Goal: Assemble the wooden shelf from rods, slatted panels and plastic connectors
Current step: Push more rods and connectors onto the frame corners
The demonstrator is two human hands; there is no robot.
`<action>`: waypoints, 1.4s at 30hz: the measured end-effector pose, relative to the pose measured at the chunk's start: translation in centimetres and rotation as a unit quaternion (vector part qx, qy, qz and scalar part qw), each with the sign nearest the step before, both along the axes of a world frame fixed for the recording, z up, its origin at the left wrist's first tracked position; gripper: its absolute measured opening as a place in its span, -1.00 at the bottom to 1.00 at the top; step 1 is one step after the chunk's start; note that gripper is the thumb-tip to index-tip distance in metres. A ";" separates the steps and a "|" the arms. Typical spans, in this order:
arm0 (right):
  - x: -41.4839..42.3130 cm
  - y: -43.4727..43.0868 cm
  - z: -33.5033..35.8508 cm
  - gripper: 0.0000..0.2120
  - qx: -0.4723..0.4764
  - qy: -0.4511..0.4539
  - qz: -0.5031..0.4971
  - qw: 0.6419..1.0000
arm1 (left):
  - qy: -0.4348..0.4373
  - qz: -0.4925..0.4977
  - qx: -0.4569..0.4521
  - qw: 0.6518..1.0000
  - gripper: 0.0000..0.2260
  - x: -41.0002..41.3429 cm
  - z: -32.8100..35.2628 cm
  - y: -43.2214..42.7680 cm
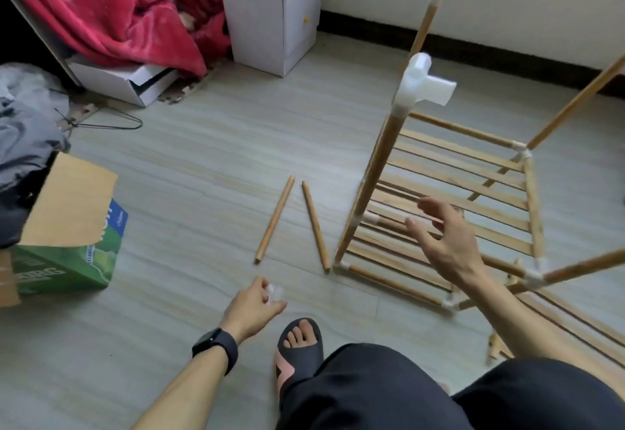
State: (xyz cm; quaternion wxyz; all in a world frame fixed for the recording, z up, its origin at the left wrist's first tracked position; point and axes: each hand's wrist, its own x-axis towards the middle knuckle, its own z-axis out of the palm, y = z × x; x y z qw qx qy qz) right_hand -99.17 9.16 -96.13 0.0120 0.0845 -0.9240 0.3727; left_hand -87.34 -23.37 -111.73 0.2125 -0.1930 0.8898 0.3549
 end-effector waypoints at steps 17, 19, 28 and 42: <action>6.3 16.5 1.6 -0.61 -0.199 -0.097 -0.283 0.933 | 0.373 -0.024 0.113 0.921 -0.66 -10.2 19.3 15.8; 6.1 16.2 1.4 -0.70 -0.159 -0.090 -0.273 0.945 | 0.358 -0.012 0.107 0.927 -0.68 -11.7 19.8 16.0; 6.2 12.0 -0.9 -0.75 -0.042 0.007 -0.164 0.986 | 0.245 -0.067 0.108 0.961 -0.57 -19.8 25.2 12.5; -1.4 1.6 -0.1 -0.47 -0.002 -0.142 0.089 0.986 | 0.298 -0.155 0.094 0.937 -0.56 -14.2 24.2 14.6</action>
